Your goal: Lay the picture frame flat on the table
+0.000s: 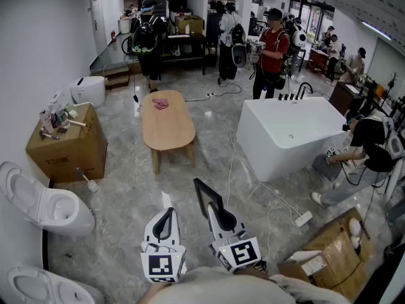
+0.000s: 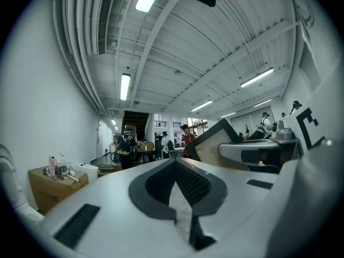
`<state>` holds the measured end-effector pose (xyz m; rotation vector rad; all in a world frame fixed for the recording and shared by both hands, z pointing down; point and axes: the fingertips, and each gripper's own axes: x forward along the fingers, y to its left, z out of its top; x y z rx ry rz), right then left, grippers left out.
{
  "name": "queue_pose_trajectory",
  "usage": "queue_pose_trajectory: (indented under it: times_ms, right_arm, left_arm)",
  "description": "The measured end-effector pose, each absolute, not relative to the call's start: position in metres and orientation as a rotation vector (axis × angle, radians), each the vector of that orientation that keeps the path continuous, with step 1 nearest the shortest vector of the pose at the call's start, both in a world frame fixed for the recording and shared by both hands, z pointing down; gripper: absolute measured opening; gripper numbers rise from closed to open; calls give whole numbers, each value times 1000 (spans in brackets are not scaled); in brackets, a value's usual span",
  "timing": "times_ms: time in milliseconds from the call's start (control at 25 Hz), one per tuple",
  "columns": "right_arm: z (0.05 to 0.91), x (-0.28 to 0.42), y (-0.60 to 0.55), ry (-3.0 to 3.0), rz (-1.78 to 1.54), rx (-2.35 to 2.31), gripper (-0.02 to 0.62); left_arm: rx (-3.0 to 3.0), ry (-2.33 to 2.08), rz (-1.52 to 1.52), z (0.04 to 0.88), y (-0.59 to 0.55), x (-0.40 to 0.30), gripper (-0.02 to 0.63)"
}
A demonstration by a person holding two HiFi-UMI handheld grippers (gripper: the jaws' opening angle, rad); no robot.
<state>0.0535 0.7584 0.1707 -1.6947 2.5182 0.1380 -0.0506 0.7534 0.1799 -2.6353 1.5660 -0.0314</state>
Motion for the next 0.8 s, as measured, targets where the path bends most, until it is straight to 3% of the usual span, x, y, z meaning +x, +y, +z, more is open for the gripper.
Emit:
queue_pose_trajectory:
  times_ms: [480, 800]
  right_arm:
    - [203, 96, 772, 2554, 33, -1664, 26]
    - [214, 88, 744, 2598, -6, -1630, 26]
  left_arm:
    - [-2674, 1655, -54, 216, 770, -19, 8]
    - [-2691, 1723, -47, 232, 743, -25, 8]
